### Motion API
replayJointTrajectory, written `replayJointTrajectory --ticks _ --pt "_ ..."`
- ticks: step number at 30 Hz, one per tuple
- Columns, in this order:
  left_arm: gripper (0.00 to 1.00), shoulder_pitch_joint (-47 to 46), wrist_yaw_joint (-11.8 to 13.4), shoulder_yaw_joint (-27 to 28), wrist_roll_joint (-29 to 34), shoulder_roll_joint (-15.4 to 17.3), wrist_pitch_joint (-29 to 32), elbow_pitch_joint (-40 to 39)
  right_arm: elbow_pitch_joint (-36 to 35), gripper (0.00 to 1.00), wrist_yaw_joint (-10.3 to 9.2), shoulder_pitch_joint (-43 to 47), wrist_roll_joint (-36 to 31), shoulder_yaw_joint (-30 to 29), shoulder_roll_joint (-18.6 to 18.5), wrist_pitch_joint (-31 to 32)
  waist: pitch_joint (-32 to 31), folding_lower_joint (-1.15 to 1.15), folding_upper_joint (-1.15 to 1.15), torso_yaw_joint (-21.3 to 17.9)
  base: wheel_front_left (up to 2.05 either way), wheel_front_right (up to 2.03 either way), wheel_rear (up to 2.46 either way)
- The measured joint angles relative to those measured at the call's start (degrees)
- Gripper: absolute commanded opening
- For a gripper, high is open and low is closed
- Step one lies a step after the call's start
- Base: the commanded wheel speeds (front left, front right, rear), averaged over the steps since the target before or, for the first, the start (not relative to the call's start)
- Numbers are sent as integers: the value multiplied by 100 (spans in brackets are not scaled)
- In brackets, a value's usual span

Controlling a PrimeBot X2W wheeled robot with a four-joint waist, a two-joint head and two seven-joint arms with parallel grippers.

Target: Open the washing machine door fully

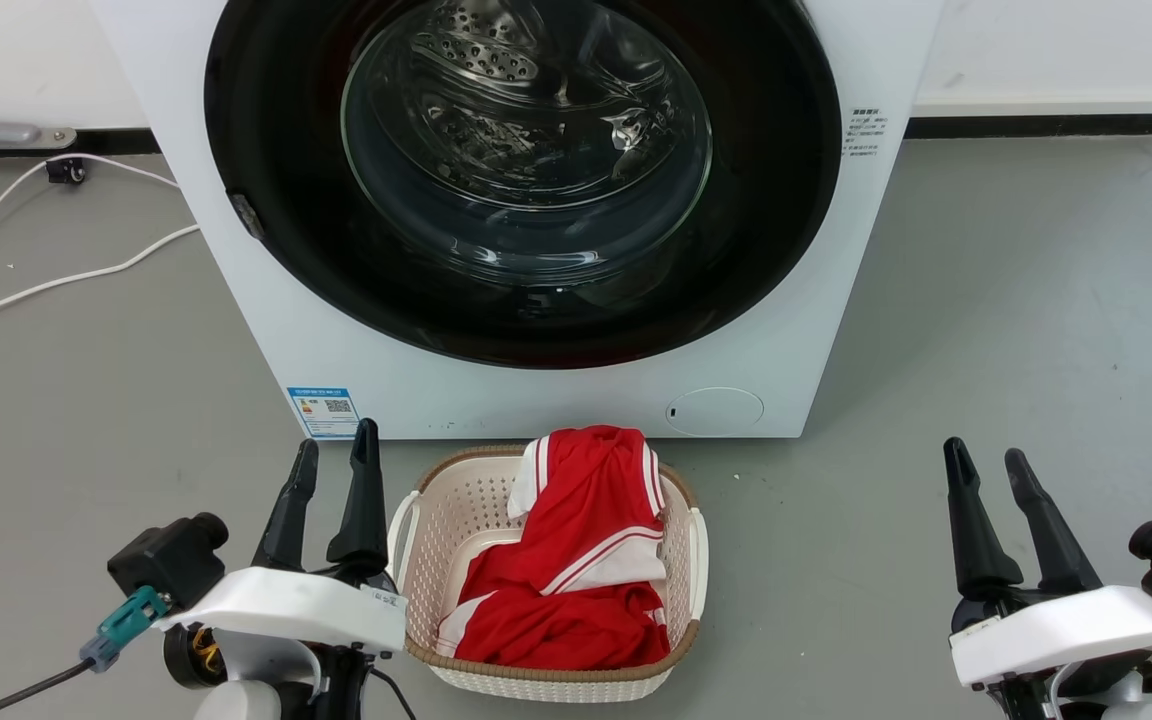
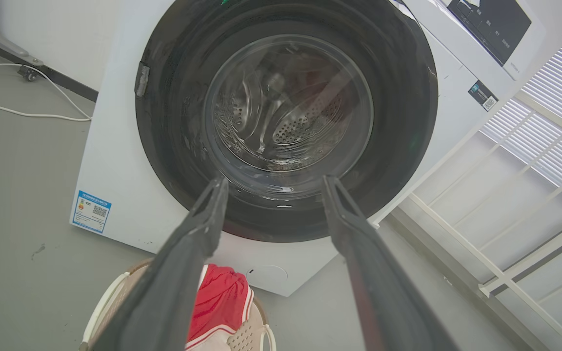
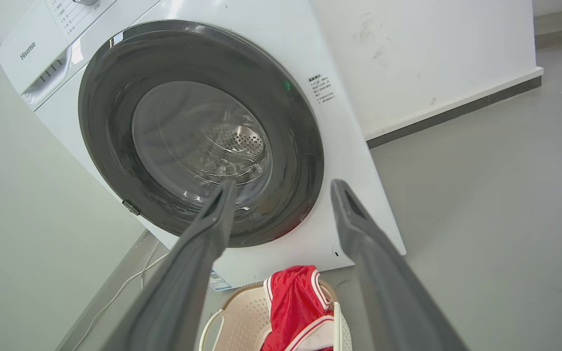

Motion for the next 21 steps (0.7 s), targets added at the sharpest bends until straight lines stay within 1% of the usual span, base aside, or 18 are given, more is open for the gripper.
replayJointTrajectory --ticks 11,21 --pt "100 -1 155 -188 815 71 -168 -30 -96 100 0 11 -838 20 3 -59 24 0 0 16 0 0 0" --pt "100 -1 258 -315 1386 169 -316 9 -144 100 1 29 -1403 41 7 -108 29 0 0 8 0 0 0"
